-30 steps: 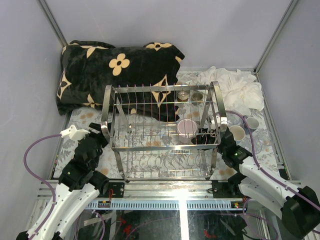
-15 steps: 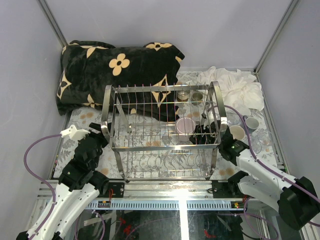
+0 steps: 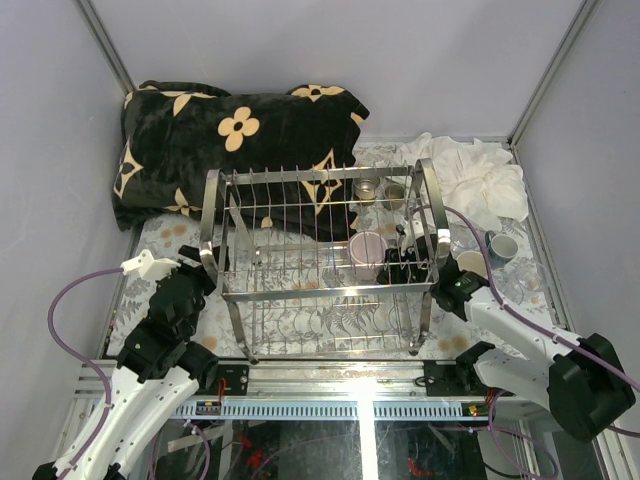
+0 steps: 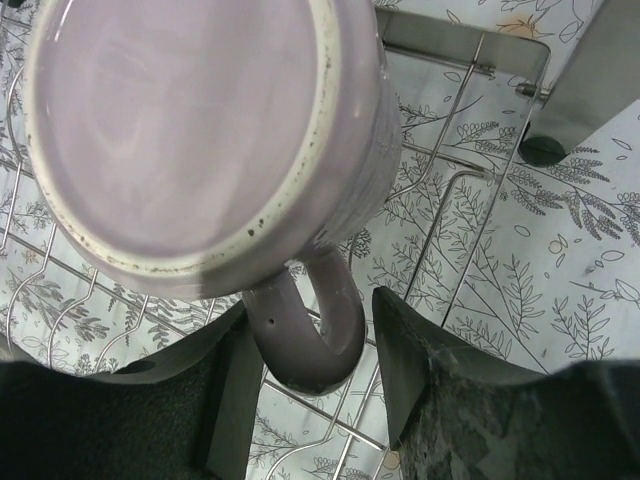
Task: Unload the cups from the dish rack
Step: Unload the cup from the dish rack.
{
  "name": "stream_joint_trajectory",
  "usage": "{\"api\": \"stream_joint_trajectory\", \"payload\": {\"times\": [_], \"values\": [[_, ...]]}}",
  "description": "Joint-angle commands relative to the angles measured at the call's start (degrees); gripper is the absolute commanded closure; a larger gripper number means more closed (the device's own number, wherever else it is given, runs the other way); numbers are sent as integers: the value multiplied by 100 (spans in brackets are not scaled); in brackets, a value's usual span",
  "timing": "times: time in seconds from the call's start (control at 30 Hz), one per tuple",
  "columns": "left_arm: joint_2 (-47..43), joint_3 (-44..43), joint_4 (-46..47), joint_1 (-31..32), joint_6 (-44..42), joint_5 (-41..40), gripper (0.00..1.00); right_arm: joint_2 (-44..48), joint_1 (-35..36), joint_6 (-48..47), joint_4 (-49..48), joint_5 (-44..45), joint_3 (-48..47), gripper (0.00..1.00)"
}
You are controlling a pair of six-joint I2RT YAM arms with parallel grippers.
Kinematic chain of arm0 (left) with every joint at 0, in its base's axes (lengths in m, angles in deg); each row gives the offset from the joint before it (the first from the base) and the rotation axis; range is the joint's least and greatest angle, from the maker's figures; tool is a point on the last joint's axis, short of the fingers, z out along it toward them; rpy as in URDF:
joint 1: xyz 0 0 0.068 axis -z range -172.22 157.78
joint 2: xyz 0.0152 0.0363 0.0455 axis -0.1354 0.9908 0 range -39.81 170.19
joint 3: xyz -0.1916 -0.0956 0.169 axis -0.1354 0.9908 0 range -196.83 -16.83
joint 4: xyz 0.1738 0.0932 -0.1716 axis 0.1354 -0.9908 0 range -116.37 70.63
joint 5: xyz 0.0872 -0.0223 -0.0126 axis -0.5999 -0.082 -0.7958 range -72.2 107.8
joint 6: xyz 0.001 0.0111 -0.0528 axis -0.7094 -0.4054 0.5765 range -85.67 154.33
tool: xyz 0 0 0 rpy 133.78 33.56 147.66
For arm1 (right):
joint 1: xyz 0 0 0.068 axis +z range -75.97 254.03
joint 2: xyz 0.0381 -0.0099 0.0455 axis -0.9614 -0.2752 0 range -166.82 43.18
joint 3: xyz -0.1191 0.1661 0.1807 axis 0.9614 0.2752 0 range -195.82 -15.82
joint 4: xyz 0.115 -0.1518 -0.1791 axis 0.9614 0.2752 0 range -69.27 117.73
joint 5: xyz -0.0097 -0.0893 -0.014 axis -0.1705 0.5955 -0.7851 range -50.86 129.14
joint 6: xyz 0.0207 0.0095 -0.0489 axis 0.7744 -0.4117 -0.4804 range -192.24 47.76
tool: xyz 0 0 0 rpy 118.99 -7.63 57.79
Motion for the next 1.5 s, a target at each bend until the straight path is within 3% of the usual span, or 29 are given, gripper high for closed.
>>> {"api": "stream_joint_trajectory", "payload": {"times": [0.0,0.27,0.47,0.6,0.77,1.3,1.47], "values": [[-47,64,328,31,-110,-25,30,-188,-2,-155,-98,-128,-358,49],[-17,52,342,31,-110,-26,30,-87,1,-60,-312,-245,-182,59],[-19,59,353,32,-114,-30,30,87,-2,1,-315,-246,-93,76],[0,65,365,31,-116,-25,30,202,-2,54,-330,-266,-5,80],[-32,75,358,32,-110,-25,30,397,-2,113,-399,-292,109,99],[-36,77,339,32,-101,-35,30,301,-2,152,-670,-464,251,100],[-67,86,331,38,-92,-40,30,218,20,166,-484,-74,189,100]]}}
